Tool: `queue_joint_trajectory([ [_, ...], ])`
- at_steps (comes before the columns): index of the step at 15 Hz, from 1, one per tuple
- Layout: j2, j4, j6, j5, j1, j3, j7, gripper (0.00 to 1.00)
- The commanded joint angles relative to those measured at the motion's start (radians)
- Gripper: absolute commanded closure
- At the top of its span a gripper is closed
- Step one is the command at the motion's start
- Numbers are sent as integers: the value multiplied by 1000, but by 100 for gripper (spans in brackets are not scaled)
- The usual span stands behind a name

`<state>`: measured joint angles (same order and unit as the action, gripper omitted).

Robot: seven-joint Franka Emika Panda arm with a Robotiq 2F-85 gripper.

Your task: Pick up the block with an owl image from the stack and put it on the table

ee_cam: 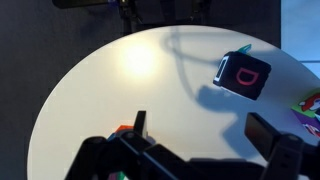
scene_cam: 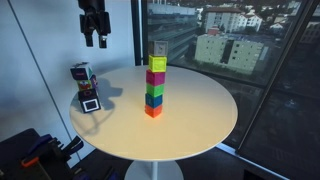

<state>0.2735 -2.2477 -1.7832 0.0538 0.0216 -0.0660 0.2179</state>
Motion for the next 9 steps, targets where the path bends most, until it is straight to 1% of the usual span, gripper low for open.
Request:
queue_joint_trajectory([
  [1,54,-6,45,20,-7,9,-35,0],
  [9,144,-32,47,8,-7,33,-114,0],
])
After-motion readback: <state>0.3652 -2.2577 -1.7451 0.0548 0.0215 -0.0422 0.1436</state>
